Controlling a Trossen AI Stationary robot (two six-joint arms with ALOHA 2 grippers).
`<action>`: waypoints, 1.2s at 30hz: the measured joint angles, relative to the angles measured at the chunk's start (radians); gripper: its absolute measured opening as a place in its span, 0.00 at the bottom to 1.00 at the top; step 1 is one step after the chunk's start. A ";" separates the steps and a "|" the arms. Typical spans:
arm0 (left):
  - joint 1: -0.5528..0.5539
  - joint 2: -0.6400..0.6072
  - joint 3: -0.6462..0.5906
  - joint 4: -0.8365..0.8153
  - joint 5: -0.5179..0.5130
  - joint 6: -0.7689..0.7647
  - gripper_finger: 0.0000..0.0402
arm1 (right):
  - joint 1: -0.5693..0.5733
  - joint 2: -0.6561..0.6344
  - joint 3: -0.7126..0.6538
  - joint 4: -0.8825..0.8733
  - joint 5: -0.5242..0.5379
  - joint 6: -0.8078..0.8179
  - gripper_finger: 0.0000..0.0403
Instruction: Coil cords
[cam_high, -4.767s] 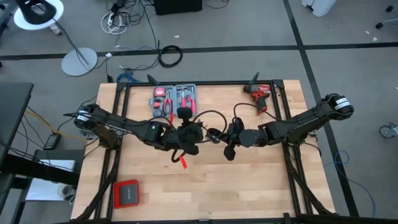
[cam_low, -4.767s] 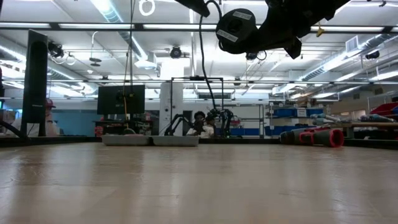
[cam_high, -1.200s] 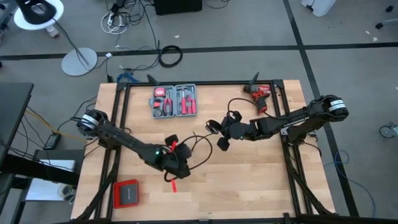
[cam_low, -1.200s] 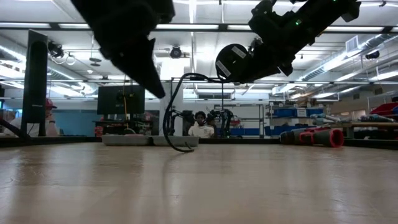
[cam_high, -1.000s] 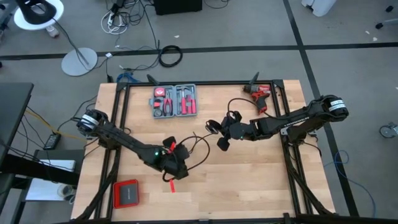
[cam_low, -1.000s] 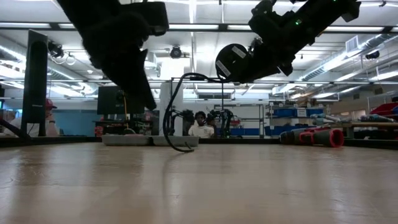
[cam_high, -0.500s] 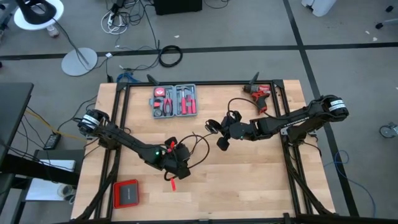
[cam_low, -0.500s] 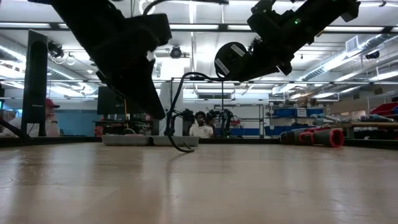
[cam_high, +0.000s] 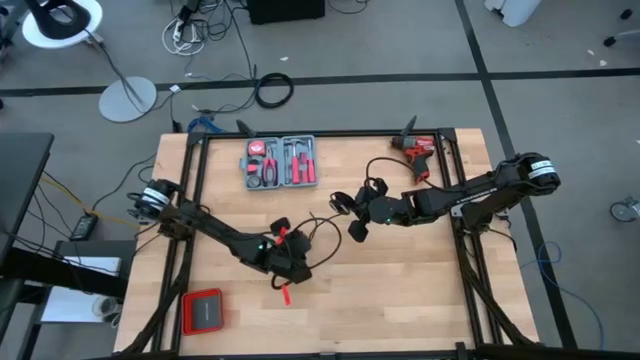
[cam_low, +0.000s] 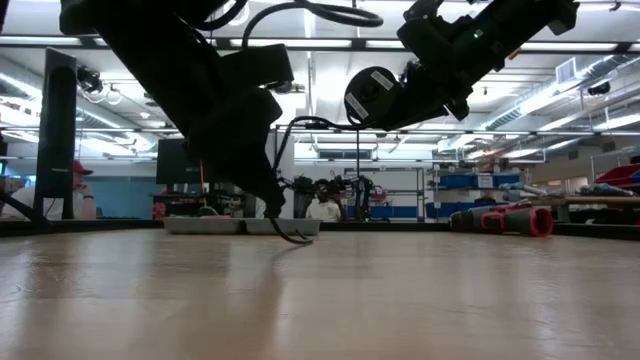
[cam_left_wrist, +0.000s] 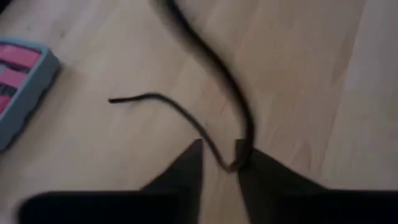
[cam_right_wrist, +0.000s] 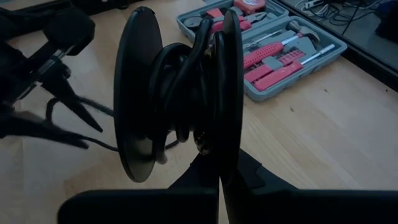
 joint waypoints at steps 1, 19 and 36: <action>0.003 0.000 0.000 0.007 -0.003 0.007 0.16 | 0.000 0.000 0.000 0.000 0.000 0.000 0.00; 0.007 -0.028 0.312 -0.685 0.039 0.118 0.00 | 0.000 0.000 0.000 -0.005 0.000 -0.002 0.00; 0.167 -0.031 0.547 -1.058 -0.004 0.251 0.00 | 0.022 0.000 0.000 0.016 0.011 -0.018 0.00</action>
